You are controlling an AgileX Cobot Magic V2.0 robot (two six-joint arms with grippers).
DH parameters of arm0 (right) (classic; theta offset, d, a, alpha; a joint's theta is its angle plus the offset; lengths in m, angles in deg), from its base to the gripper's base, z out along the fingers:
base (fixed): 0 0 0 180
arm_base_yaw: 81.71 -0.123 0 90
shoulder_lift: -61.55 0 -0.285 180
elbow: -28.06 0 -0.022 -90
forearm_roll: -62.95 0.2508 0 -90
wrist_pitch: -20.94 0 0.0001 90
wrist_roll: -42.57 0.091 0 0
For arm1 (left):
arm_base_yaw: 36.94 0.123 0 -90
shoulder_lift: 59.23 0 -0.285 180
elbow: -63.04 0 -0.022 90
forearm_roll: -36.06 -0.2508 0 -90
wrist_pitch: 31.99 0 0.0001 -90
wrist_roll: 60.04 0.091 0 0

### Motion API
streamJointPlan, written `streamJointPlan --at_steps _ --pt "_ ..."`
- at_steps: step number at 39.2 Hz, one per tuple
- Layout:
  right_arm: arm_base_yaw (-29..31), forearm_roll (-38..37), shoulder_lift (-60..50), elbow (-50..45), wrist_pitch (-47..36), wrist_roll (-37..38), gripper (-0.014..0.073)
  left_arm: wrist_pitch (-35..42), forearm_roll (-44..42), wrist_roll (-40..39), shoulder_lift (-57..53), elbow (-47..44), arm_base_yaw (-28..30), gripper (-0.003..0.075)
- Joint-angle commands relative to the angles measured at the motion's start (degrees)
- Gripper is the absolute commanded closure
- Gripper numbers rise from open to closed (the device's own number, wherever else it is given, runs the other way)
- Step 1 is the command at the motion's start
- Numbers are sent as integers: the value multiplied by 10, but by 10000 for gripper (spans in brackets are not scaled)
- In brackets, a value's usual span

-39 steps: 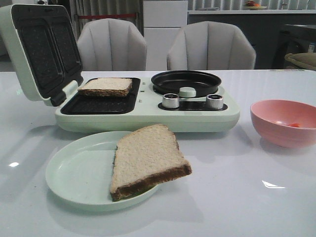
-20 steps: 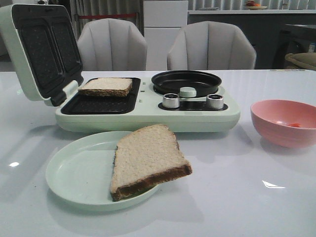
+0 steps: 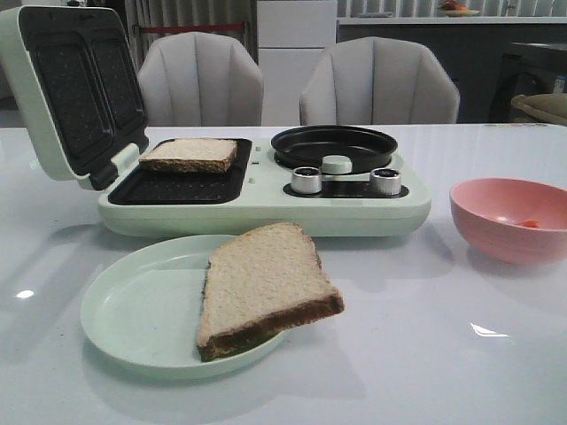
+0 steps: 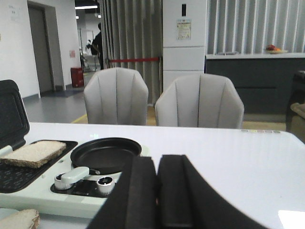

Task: Make breakfast with bread and shrimp
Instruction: 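Withdraw the left gripper from the sandwich maker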

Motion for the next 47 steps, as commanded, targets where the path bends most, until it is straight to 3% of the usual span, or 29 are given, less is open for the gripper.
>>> streamJointPlan --at_steps 1,4,19,28,41,47 --pt "2 0 50 73 24 0 459 48 8 -1 5 16 0 116" --pt "2 0 76 94 62 0 459 48 8 -1 5 16 0 116" --pt "2 8 100 92 64 2 459 48 8 -1 5 16 0 116" --pt "2 46 188 131 90 2 447 48 8 -1 5 16 0 116" --pt "-45 123 383 240 178 2 117 48 8 -1 5 16 0 116" --pt "-70 136 509 312 267 0 90 48 8 -1 5 16 0 116"
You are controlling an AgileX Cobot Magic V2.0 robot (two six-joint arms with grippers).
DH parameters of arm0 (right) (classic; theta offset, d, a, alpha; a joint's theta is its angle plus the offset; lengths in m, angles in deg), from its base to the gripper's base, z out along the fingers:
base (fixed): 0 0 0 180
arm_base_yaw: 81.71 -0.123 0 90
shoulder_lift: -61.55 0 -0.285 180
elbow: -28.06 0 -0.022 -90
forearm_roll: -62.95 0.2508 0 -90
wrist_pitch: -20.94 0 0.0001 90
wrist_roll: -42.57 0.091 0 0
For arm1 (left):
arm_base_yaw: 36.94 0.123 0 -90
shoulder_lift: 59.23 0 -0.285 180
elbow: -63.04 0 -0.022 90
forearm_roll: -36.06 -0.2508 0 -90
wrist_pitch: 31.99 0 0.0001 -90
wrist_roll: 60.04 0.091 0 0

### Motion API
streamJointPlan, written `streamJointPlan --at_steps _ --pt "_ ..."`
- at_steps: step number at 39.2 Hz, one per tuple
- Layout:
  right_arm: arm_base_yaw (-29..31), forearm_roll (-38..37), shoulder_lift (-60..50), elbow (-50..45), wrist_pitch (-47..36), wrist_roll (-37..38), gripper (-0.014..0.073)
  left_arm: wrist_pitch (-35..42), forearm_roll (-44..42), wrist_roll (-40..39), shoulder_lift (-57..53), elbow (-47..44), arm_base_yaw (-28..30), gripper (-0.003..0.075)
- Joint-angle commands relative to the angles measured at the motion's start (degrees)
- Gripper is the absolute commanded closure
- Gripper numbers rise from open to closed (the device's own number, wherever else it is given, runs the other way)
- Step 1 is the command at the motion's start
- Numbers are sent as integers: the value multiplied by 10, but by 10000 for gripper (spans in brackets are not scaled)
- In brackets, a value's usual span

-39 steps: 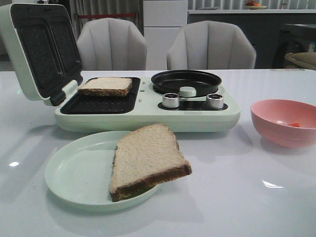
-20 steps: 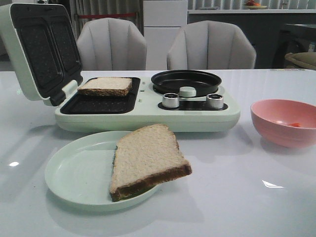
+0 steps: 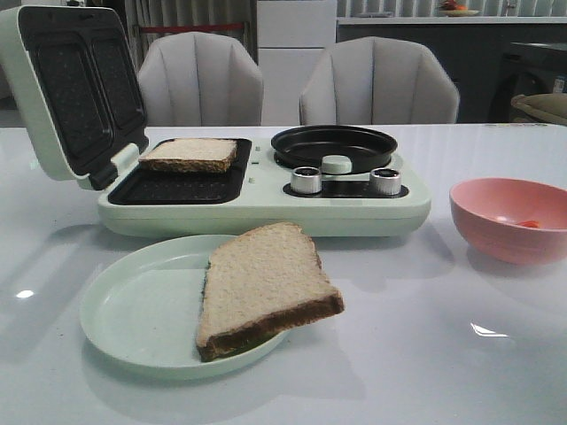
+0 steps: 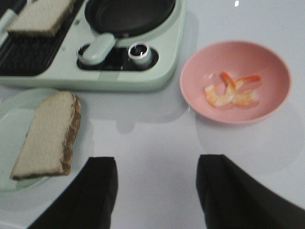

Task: Make breakfast with bread and shrimp
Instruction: 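Withdraw the left gripper from the sandwich maker, then grasp the remaining bread slice on the plate with the right gripper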

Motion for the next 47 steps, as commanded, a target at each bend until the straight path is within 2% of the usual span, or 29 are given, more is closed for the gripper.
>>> streamJointPlan --at_steps 1,5,10,17,32,41,47 --pt "-14 15 70 59 9 -2 90 48 8 -1 5 16 0 116" --pt "-29 53 134 92 9 -5 90 48 8 -1 5 16 0 116" --pt "-46 141 194 119 -14 -39 90 48 8 -1 5 16 0 116" --pt "-51 308 285 153 1 -175 90 48 8 -1 5 16 0 116" --pt "-51 549 427 172 4 -424 90 48 8 -1 5 16 0 116" --pt "-51 731 470 172 27 -581 90 48 8 -1 5 16 0 116" --pt "-51 774 499 190 32 -620 90 48 8 -1 5 16 0 116"
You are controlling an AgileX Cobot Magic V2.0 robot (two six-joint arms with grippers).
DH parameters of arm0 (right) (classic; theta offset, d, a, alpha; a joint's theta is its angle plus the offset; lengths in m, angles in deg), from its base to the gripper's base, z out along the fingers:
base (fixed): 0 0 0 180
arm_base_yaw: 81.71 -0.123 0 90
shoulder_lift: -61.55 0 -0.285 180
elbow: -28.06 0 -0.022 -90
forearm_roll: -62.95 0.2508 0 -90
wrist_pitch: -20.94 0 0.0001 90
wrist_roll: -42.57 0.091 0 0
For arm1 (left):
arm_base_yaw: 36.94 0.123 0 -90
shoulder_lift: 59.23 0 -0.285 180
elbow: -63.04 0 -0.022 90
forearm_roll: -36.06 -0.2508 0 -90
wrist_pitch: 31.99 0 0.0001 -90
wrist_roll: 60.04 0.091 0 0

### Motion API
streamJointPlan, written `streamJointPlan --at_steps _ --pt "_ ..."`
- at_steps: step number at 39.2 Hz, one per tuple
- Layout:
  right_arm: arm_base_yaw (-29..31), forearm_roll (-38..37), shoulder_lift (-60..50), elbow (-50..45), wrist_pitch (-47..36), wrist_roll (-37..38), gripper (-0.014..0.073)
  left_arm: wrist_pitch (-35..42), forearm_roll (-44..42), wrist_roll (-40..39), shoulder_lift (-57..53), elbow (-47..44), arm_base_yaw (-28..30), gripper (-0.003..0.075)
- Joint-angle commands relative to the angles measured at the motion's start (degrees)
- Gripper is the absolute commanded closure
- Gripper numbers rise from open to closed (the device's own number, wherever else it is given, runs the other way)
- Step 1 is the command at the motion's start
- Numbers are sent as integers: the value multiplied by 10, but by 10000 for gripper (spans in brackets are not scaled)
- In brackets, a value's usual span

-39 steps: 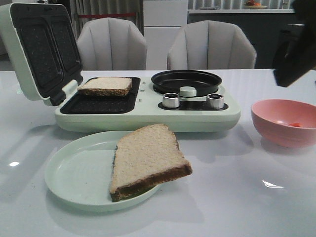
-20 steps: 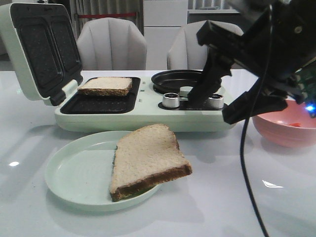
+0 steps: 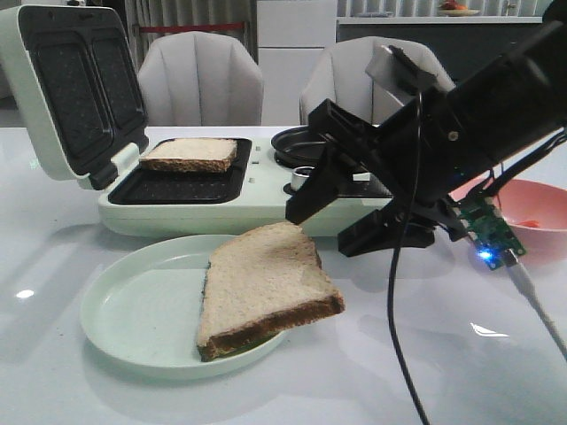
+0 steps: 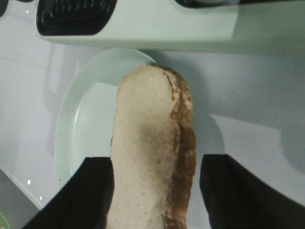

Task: Make breakfast with bread and shrimp
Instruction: 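Grasp the remaining bread slice on the plate with the right gripper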

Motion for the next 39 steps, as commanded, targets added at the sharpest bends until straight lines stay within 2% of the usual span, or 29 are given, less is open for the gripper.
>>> streamJointPlan --at_steps 1,10,24,27,36,39 --pt "-1 43 -4 28 18 -31 90 48 8 -1 5 16 0 116" --pt "-1 42 38 56 19 -31 90 48 8 -1 5 16 0 116" --pt "-1 42 70 76 73 -32 109 48 8 -1 5 16 0 116" --pt "-1 41 70 76 79 -32 147 48 8 -1 5 16 0 116" --pt "-1 33 70 76 85 -32 377 48 8 -1 5 16 0 116" --pt "-1 33 69 77 84 -33 409 48 8 -1 5 16 0 116"
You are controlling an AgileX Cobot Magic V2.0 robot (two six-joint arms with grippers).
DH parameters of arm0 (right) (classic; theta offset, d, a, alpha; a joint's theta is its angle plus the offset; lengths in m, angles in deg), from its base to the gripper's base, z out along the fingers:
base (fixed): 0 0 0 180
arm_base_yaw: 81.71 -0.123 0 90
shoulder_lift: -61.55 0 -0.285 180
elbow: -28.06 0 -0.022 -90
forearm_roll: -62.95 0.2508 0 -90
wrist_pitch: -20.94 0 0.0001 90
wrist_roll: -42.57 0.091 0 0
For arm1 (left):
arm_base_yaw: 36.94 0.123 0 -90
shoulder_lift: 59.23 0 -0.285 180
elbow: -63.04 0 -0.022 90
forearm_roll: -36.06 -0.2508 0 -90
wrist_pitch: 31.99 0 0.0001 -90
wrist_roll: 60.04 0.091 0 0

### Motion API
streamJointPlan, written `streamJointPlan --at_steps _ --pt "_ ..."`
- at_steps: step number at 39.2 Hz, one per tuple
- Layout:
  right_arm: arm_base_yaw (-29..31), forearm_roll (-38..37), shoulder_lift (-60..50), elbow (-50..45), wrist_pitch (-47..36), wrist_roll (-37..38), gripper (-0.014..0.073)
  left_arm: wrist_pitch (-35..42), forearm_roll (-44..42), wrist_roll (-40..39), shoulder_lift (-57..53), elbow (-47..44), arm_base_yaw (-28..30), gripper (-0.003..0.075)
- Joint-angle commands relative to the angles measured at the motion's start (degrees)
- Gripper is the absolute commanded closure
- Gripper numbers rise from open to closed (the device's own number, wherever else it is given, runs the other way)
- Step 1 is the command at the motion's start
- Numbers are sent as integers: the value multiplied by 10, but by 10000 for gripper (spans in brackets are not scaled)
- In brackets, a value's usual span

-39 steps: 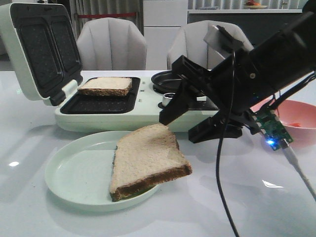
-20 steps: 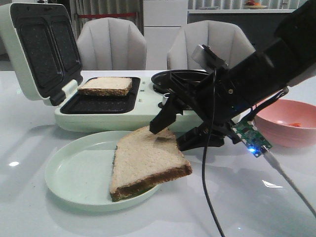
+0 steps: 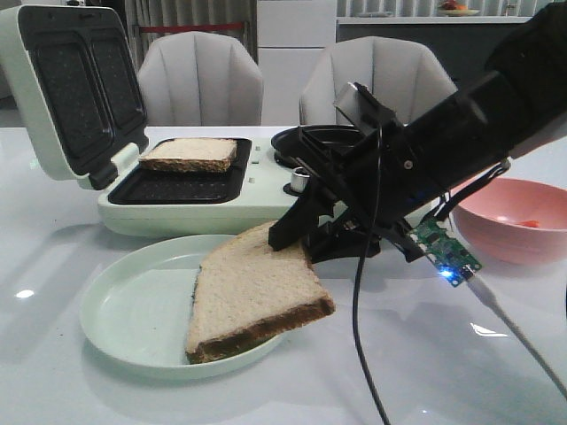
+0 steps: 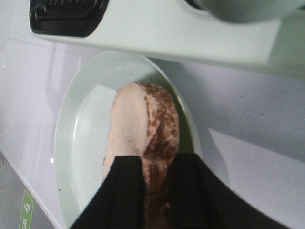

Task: Make breakfast with bread and shrimp
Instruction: 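Grasp the remaining bread slice on the plate with the right gripper, then carry the bread with the right gripper over the sandwich maker tray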

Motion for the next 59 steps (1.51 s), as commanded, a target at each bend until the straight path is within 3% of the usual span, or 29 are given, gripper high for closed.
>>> streamJointPlan --at_steps 1,16,27,37,42,59 --pt "-1 12 -27 18 27 -14 409 48 8 -1 5 16 0 116" --pt "0 12 -103 32 21 -62 408 48 8 -1 5 16 0 116" --pt "0 19 -140 59 62 -62 408 48 8 -1 5 16 0 116" --pt "0 156 -113 78 6 -89 408 48 8 -1 5 16 0 116" --pt "-19 157 -88 129 -2 -106 408 48 8 -1 5 16 0 116" --pt "-94 158 33 293 -148 -106 405 48 8 -1 5 16 0 116"
